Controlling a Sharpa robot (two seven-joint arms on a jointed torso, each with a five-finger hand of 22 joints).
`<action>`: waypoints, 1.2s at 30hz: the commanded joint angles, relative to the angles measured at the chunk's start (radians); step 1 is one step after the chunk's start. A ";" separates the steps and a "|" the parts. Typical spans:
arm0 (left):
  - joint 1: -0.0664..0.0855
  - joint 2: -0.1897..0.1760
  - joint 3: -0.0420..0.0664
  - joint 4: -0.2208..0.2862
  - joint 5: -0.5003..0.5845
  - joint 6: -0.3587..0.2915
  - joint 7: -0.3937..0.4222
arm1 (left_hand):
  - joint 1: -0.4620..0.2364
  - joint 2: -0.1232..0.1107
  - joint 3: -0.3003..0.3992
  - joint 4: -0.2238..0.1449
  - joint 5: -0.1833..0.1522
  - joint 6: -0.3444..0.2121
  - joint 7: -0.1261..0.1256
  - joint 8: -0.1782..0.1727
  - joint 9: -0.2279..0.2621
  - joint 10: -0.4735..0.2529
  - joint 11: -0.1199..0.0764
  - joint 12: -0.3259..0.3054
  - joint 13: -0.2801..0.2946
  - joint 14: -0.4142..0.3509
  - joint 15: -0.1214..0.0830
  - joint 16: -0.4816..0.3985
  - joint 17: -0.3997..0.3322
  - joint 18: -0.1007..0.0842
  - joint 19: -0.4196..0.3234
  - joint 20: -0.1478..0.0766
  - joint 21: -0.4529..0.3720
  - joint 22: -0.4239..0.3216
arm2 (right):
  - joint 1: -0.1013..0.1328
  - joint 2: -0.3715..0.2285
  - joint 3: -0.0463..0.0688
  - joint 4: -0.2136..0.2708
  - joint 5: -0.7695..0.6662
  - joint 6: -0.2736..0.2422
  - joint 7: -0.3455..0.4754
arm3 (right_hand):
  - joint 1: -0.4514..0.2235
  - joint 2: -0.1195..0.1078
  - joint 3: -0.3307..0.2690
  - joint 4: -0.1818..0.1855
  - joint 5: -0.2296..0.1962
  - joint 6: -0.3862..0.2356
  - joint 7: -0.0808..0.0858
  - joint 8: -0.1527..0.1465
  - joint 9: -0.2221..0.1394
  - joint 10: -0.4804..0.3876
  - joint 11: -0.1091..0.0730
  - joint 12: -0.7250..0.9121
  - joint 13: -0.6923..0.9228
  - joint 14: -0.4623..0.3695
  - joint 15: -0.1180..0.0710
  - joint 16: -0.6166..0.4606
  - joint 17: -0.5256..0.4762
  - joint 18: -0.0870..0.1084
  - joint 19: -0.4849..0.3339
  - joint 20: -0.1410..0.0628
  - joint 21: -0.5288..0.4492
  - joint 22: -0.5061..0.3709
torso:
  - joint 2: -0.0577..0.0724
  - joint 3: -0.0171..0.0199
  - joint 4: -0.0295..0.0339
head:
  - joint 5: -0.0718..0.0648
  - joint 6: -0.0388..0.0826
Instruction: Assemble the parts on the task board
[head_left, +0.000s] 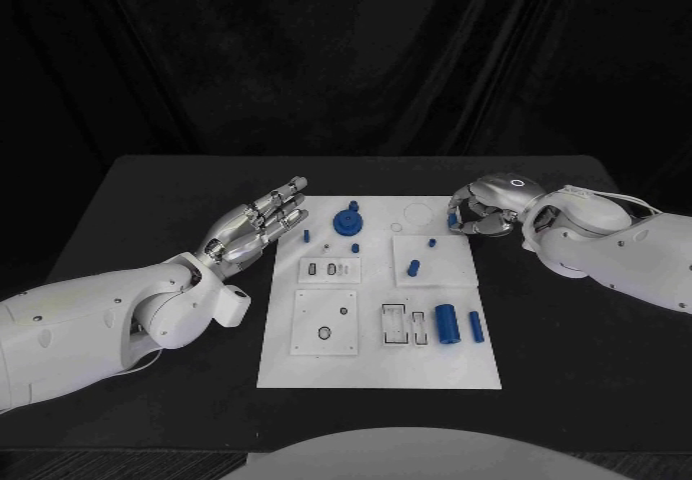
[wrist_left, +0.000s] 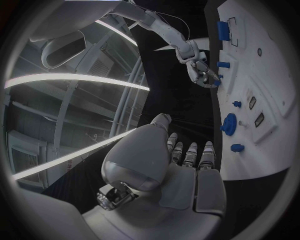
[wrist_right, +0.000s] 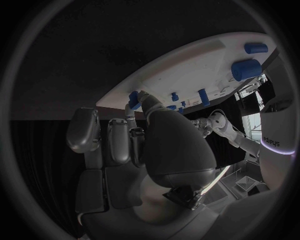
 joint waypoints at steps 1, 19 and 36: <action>-0.002 -0.003 0.001 0.002 -0.003 0.014 0.031 | -0.001 0.005 0.006 0.002 0.006 0.000 0.005 0.002 0.000 0.000 0.009 -0.007 -0.001 0.002 0.007 -0.004 -0.002 0.005 0.002 0.007 -0.002 -0.001 | -0.001 -0.010 0.001 0.021 0.019 -0.081 0.025 | 0.008 0.010 0.005 -0.007 0.026 -0.004 -0.002 0.021 0.054 0.074 -0.005 -0.006 0.219 0.064 -0.009 -0.002 0.029 0.020 0.004 -0.002 -0.006 0.079 | -0.001 -0.0007 -0.0001 | 0.005 -0.001; -0.002 -0.002 0.001 0.002 -0.003 0.011 0.027 | -0.002 0.006 0.009 0.000 0.006 0.002 0.006 0.002 0.001 0.000 0.010 -0.007 -0.001 0.002 0.008 -0.004 -0.002 0.005 0.003 0.008 -0.002 0.000 | 0.074 -0.018 0.001 0.318 0.030 -0.050 -0.007 | -0.005 0.005 0.005 0.000 0.040 -0.009 0.002 0.032 0.064 0.076 0.001 -0.004 0.222 0.062 -0.005 -0.010 0.020 0.021 0.004 0.000 -0.013 0.078 | 0.000 -0.0008 0.0005 | 0.006 -0.012; -0.002 0.003 0.001 0.000 -0.003 0.012 0.024 | -0.002 0.006 0.009 0.000 0.006 0.002 0.006 0.002 0.001 0.000 0.010 -0.007 -0.001 0.002 0.008 -0.004 -0.002 0.005 0.003 0.008 -0.002 0.000 | 0.017 0.127 0.001 0.281 0.031 0.014 -0.044 | -0.016 -0.002 0.006 0.002 0.050 -0.014 0.006 0.036 0.071 0.080 0.012 -0.001 0.228 0.064 0.003 -0.007 0.020 0.020 0.006 0.004 -0.014 0.080 | 0.000 -0.0014 0.0029 | 0.001 -0.013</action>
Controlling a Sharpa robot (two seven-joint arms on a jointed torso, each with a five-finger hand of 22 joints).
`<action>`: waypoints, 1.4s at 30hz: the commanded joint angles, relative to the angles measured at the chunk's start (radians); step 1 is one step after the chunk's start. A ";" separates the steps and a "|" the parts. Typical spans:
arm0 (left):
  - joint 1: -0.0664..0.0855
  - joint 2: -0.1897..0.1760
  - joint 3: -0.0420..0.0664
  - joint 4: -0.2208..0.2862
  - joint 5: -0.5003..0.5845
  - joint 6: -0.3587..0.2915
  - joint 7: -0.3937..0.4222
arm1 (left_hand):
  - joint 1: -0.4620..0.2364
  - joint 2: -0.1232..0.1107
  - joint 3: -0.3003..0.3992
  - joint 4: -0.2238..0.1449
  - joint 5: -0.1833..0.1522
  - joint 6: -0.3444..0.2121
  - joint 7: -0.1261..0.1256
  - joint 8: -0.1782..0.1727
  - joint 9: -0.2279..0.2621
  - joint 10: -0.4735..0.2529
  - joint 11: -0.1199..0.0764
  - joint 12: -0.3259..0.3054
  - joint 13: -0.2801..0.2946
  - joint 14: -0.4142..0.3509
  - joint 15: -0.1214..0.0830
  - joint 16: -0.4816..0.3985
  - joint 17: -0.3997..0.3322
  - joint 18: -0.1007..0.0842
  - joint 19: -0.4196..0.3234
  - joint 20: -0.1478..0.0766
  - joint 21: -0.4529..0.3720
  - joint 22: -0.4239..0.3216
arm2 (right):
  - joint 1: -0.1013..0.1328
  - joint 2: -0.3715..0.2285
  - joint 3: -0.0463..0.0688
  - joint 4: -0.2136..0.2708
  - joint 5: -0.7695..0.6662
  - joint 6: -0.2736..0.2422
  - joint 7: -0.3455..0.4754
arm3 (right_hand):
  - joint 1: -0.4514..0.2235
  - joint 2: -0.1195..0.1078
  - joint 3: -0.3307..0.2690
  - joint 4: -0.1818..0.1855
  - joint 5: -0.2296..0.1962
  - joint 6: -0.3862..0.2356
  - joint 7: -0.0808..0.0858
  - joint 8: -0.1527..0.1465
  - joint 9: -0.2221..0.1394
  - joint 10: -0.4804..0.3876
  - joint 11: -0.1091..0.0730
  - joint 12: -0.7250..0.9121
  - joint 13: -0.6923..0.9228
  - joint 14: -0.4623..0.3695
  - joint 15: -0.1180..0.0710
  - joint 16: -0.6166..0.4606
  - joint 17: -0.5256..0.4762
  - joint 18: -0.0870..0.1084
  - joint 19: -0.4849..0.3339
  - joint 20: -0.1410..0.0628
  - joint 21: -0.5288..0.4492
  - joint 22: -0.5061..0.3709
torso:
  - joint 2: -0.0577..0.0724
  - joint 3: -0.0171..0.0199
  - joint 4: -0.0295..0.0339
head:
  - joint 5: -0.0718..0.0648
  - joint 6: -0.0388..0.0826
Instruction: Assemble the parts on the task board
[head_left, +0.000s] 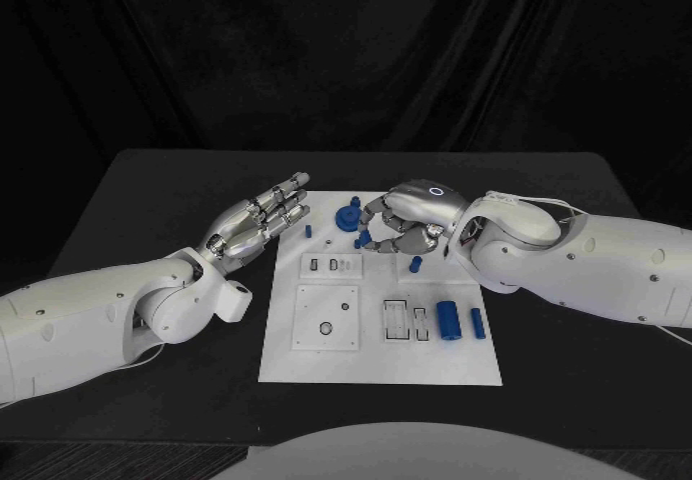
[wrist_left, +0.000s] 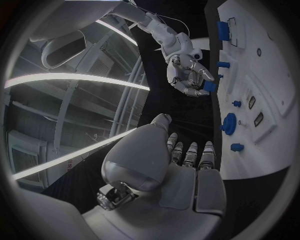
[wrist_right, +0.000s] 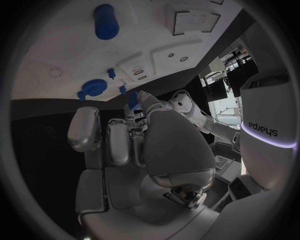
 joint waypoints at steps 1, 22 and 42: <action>-0.001 0.003 0.001 -0.001 -0.003 0.012 0.023 | -0.002 0.006 0.003 0.000 0.006 0.002 0.006 0.002 0.001 0.000 0.010 -0.007 -0.002 -0.002 0.005 -0.004 -0.001 0.005 0.003 0.008 -0.002 0.000 | -0.009 0.014 0.001 -0.009 0.000 0.026 -0.043 | -0.011 -0.003 -0.001 0.004 0.005 0.004 -0.002 0.007 0.071 0.083 0.008 -0.001 0.227 0.060 0.007 -0.003 0.020 0.004 0.006 0.004 -0.004 0.079 | -0.001 0.0004 0.0017 | -0.005 -0.001; -0.001 0.015 0.001 -0.011 -0.003 0.022 0.021 | -0.003 0.006 0.007 -0.002 0.006 0.000 0.006 0.002 0.000 0.000 0.010 -0.007 -0.002 -0.002 0.006 -0.004 -0.001 0.005 0.002 0.008 -0.002 -0.001 | -0.050 0.076 0.001 -0.070 0.000 0.040 -0.088 | -0.017 -0.009 0.000 0.004 0.001 -0.008 0.003 0.003 0.072 0.078 0.014 -0.005 0.220 0.058 0.013 -0.011 0.011 0.007 0.001 0.009 -0.023 0.073 | 0.000 0.0017 0.0003 | -0.003 -0.005; -0.001 0.020 0.001 -0.016 -0.003 0.027 0.017 | -0.004 0.007 0.010 -0.003 0.006 0.000 0.007 0.002 0.000 0.000 0.012 -0.007 -0.002 -0.002 0.006 -0.004 -0.001 0.005 0.002 0.009 -0.002 -0.001 | -0.064 0.115 0.001 -0.110 0.000 0.084 -0.110 | -0.023 -0.010 0.010 0.000 -0.007 -0.041 0.015 -0.016 0.066 0.074 0.023 -0.008 0.214 0.056 0.019 -0.016 0.003 0.010 -0.003 0.016 -0.040 0.069 | -0.001 0.0011 -0.0008 | -0.004 -0.008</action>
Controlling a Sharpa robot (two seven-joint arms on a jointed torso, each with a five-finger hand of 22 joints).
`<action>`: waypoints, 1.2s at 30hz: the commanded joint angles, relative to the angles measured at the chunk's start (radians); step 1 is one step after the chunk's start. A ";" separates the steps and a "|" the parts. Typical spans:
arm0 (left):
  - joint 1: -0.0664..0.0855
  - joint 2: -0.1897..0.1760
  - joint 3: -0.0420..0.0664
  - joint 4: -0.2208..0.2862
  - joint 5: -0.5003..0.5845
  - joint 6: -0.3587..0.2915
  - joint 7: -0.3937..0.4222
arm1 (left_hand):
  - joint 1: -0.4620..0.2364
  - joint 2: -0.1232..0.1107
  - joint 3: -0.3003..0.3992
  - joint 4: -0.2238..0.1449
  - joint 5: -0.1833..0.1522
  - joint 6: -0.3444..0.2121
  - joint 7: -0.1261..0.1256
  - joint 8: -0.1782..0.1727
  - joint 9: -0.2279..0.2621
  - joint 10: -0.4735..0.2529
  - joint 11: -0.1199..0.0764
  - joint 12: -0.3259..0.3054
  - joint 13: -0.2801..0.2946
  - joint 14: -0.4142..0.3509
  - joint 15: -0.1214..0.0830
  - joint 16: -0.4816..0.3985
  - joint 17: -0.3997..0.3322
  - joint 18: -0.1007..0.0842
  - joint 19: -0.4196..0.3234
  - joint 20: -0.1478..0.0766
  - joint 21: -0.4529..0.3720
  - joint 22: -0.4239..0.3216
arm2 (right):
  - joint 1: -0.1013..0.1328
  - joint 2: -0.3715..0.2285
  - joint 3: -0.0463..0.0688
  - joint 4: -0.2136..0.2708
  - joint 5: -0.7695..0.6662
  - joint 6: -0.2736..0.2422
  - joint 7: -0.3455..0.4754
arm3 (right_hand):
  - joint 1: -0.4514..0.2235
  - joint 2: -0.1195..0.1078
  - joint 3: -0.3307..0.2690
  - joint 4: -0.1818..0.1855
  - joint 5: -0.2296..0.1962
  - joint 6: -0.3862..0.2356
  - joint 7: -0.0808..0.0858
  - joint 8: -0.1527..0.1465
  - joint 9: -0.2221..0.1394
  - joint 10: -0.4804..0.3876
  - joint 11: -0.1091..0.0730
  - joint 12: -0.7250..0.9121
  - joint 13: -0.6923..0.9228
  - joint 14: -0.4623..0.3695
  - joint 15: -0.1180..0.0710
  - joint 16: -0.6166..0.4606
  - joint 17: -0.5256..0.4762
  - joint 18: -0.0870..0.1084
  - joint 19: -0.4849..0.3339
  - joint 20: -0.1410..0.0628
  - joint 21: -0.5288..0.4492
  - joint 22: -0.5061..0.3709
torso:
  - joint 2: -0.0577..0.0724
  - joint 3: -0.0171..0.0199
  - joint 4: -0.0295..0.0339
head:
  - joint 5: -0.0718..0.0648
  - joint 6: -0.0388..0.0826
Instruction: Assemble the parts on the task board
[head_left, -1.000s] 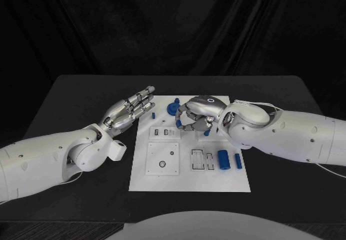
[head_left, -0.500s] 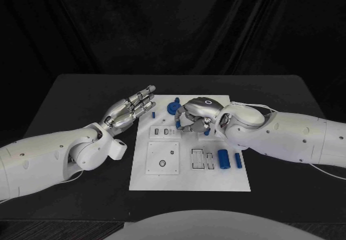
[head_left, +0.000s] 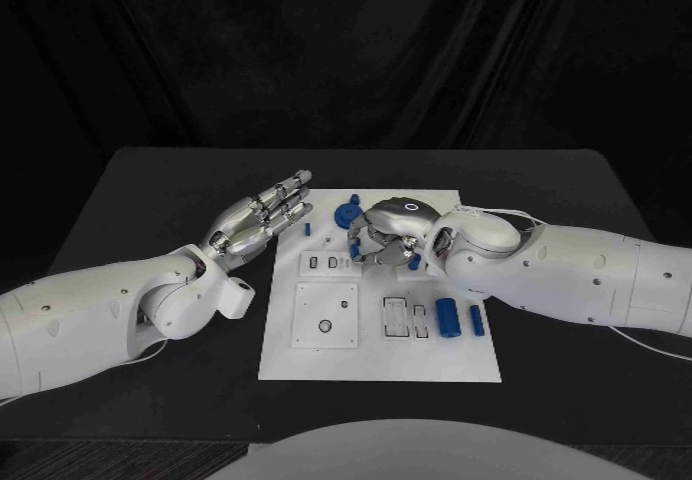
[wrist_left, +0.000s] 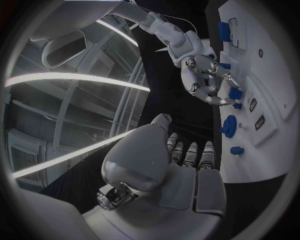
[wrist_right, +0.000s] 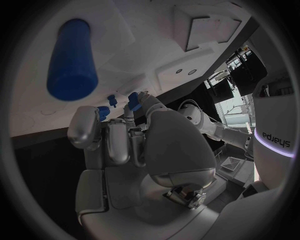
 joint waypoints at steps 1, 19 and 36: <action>-0.001 0.003 0.001 0.000 -0.003 0.015 0.017 | -0.004 0.007 0.006 0.001 0.006 0.000 0.007 0.002 0.000 0.000 0.005 -0.007 -0.001 -0.002 0.006 -0.004 -0.001 0.005 -0.001 0.005 -0.002 -0.001 | -0.003 0.004 0.001 -0.003 -0.001 0.023 -0.027 | -0.012 -0.001 0.008 -0.003 -0.007 -0.012 0.000 -0.010 -0.005 0.071 0.006 -0.004 0.213 0.058 0.007 -0.004 0.003 0.011 0.000 0.007 -0.006 0.069 | 0.000 -0.0001 -0.0002 | -0.001 -0.001; -0.002 0.007 0.001 -0.004 -0.003 0.017 0.017 | -0.005 0.008 0.009 0.000 0.006 0.000 0.008 0.002 0.000 0.000 0.007 -0.007 -0.001 -0.002 0.007 -0.004 -0.001 0.005 -0.002 0.006 -0.002 -0.001 | -0.004 0.015 0.001 -0.009 -0.001 0.051 -0.035 | -0.033 -0.014 0.031 -0.006 -0.060 -0.082 0.020 -0.122 -0.067 0.060 0.011 -0.012 0.199 0.054 0.012 -0.017 -0.018 0.017 -0.008 0.014 -0.045 0.062 | 0.000 -0.0002 0.0000 | -0.002 -0.008; -0.002 0.009 0.001 -0.007 -0.003 0.018 0.016 | -0.006 0.009 0.012 -0.001 0.006 -0.001 0.009 0.002 0.000 0.000 0.008 -0.007 -0.001 -0.002 0.007 -0.004 -0.001 0.005 -0.002 0.006 -0.002 -0.001 | -0.004 0.018 0.001 -0.010 -0.001 0.060 -0.038 | -0.037 -0.017 0.033 -0.012 -0.099 -0.121 0.016 -0.177 -0.109 0.056 0.007 -0.015 0.193 0.051 0.010 -0.024 -0.029 0.019 -0.009 0.013 -0.062 0.061 | 0.000 0.0003 -0.0006 | -0.002 -0.010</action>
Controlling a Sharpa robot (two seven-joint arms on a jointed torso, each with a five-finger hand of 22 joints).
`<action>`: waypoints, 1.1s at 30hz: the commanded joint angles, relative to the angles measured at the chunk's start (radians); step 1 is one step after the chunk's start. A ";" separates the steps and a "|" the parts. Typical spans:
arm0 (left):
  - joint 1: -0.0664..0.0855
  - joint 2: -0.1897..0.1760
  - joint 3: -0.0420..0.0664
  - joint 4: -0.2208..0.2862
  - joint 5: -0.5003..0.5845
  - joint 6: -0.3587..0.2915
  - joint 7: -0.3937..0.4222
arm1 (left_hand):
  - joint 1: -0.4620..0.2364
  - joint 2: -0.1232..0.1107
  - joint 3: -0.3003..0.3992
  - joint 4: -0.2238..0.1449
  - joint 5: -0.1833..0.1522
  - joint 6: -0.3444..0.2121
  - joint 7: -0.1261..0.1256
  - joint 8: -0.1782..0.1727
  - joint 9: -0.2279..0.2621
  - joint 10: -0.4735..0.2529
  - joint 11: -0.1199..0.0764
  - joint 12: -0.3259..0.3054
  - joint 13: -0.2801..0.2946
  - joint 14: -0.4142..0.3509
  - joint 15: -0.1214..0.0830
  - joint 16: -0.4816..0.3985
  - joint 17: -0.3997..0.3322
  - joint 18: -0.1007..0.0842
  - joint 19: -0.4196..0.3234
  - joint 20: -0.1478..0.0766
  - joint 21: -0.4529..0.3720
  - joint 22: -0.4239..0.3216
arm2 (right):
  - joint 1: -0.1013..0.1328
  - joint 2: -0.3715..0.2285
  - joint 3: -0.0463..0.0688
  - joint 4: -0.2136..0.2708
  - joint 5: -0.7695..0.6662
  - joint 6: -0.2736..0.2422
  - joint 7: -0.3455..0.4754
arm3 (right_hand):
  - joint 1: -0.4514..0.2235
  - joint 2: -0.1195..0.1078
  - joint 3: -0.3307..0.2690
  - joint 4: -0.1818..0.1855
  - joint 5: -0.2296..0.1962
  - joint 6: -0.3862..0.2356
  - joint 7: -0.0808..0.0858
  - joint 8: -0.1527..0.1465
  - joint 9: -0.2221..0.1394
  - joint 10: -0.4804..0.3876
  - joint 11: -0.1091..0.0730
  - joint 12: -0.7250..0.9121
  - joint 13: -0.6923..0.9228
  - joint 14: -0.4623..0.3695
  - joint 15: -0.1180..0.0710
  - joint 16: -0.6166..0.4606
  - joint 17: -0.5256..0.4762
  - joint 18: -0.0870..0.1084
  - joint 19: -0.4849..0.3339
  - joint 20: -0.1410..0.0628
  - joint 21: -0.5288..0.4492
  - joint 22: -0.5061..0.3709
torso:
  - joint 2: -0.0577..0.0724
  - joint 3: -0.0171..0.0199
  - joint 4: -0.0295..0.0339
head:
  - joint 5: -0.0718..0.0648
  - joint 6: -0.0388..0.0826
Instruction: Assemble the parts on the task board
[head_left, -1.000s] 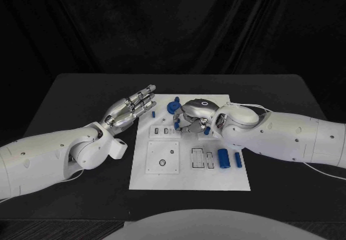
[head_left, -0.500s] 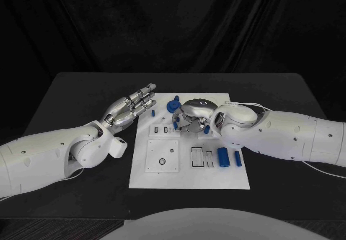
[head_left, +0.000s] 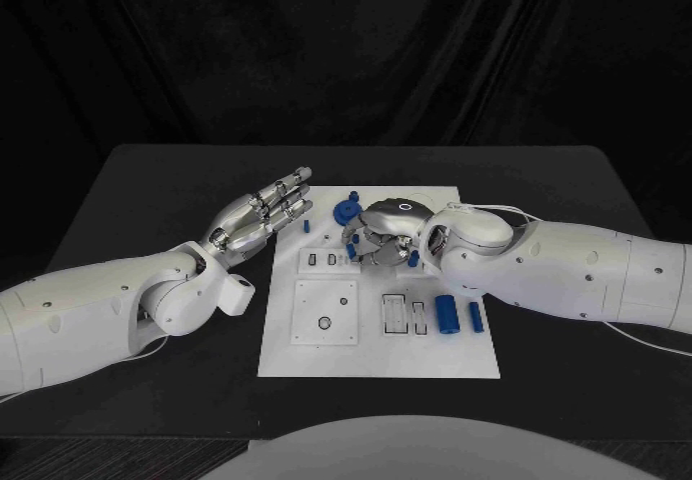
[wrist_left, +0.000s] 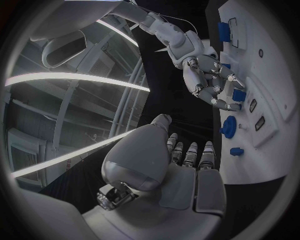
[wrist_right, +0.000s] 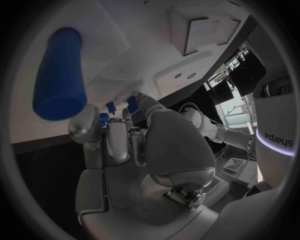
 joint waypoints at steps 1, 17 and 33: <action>-0.002 0.002 0.001 0.001 -0.003 0.013 0.016 | -0.002 0.005 0.006 -0.001 0.006 -0.001 0.009 0.002 0.000 0.000 0.008 -0.007 -0.001 -0.002 0.007 -0.004 -0.001 0.005 -0.002 0.006 -0.002 -0.001 | -0.003 0.000 0.001 0.000 -0.001 0.008 -0.020 | -0.011 0.001 0.000 -0.002 -0.023 -0.031 -0.002 -0.025 -0.016 0.055 0.000 -0.005 0.189 0.051 0.003 -0.008 -0.005 0.020 -0.002 0.004 -0.012 0.060 | 0.000 0.0003 -0.0001 | 0.000 0.000; 0.006 -0.058 0.001 0.056 -0.003 -0.076 0.032 | 0.018 -0.060 0.085 -0.106 -0.062 0.024 0.016 0.005 0.003 0.000 0.011 -0.007 -0.001 -0.002 0.008 -0.004 -0.001 0.014 0.009 0.018 0.005 0.005 | 0.076 -0.141 0.001 0.131 -0.001 -0.197 0.080 | -0.050 -0.120 -0.187 0.223 -0.218 -0.233 -0.013 -0.123 -0.167 0.030 -0.008 -0.028 0.147 0.046 -0.004 -0.034 -0.040 0.022 0.000 -0.004 -0.057 0.058 | 0.000 0.0008 -0.0006 | 0.017 0.008; 0.169 -0.077 0.002 0.116 -0.361 -0.391 -0.279 | 0.000 -0.157 0.063 0.026 -0.330 0.153 0.138 0.023 0.017 0.696 0.260 0.442 0.399 0.751 0.086 0.646 0.341 0.016 0.766 0.091 0.468 0.226 | 0.217 -0.332 0.001 0.225 0.166 -0.333 0.229 | -0.030 0.008 -0.149 0.207 -0.196 -0.034 0.002 -0.020 -0.143 0.053 0.004 -0.007 0.181 0.058 0.005 0.018 0.009 0.010 0.025 0.004 0.010 0.094 | -0.007 0.0092 -0.0098 | 0.016 0.010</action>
